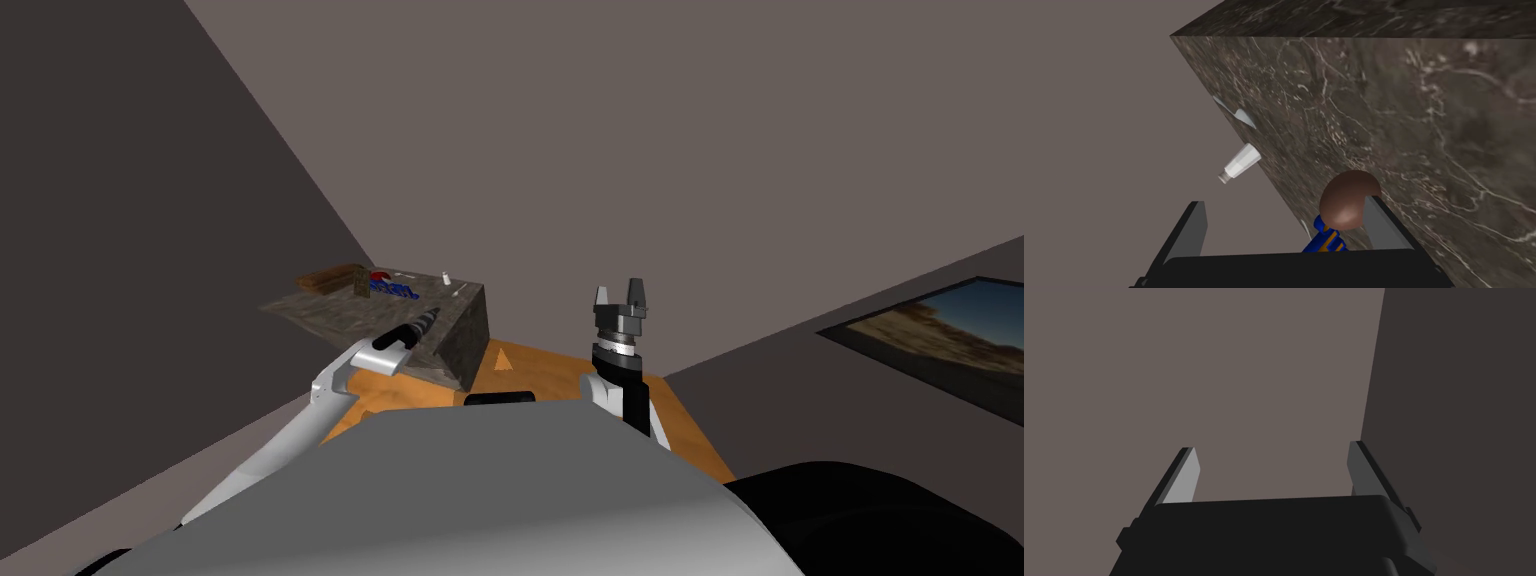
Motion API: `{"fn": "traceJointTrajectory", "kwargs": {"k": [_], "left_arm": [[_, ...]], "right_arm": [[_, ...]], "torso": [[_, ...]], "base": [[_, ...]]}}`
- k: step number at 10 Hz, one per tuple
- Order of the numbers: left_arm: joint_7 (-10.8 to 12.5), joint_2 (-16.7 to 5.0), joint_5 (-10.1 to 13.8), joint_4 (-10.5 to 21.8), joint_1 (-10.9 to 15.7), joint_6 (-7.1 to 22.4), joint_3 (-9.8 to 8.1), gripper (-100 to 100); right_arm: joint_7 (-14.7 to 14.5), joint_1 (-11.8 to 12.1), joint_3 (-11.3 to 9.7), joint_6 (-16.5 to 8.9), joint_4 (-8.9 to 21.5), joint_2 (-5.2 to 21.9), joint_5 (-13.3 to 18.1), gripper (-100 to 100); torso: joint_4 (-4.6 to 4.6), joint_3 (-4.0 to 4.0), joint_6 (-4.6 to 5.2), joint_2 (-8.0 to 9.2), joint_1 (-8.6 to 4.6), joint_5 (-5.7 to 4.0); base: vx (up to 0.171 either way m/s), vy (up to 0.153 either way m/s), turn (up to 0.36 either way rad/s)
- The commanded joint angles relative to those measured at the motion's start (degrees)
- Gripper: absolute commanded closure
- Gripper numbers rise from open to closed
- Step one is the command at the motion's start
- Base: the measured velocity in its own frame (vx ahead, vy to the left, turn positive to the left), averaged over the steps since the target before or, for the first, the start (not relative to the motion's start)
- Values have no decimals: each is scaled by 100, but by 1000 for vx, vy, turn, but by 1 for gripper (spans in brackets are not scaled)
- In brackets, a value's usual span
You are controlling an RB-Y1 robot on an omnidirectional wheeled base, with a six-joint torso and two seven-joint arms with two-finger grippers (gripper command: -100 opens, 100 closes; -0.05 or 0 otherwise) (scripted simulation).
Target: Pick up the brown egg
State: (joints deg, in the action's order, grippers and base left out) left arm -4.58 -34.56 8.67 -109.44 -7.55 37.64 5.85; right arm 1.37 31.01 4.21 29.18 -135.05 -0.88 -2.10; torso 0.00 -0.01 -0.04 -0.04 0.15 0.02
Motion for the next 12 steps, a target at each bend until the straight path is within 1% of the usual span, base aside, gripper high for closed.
{"fn": "traceJointTrajectory", "kwargs": {"k": [1, 4, 6, 7, 8, 9, 12], "left_arm": [[-73, 4, -15, 224, 166, 286, -28, -100], [-171, -47, 24, 503, 349, 683, -101, -100], [-229, -71, 45, 709, 404, 906, -138, -100], [-206, -75, 49, 617, 359, 808, -134, -100], [-214, -78, 52, 633, 361, 829, -137, 0], [-217, -101, 79, 819, 433, 765, -191, -100], [-227, -169, 163, 1383, 648, 580, -353, -100]], "right_arm": [[0, 0, 0, 0, 0, 0, 0, 0], [0, 0, 0, 0, 0, 0, 0, 0], [0, 1, 0, 0, 0, 0, 0, 0], [0, 1, 1, 0, 0, 0, 0, 0], [0, 1, 0, 0, 0, 0, 0, 0], [0, 1, 0, 0, 0, 0, 0, 0], [0, -1, -1, 0, 0, -1, 0, 0]], "torso": [[0, 0, 0, 0, 0, 0], [-1, -3, -1, -5, 7, 2], [-3, -6, -2, -11, 8, 3], [-3, -7, -2, -12, 15, 4], [-2, -4, -3, -6, 4, 3], [-1, -1, -3, -1, -7, 0], [6, 16, 1, 29, -18, -3]], "base": [[11, 41, -105], [19, 48, -98], [40, 61, -64], [17, 40, -16], [3, 7, 2], [-22, -2, -128], [-79, -10, -180]]}}
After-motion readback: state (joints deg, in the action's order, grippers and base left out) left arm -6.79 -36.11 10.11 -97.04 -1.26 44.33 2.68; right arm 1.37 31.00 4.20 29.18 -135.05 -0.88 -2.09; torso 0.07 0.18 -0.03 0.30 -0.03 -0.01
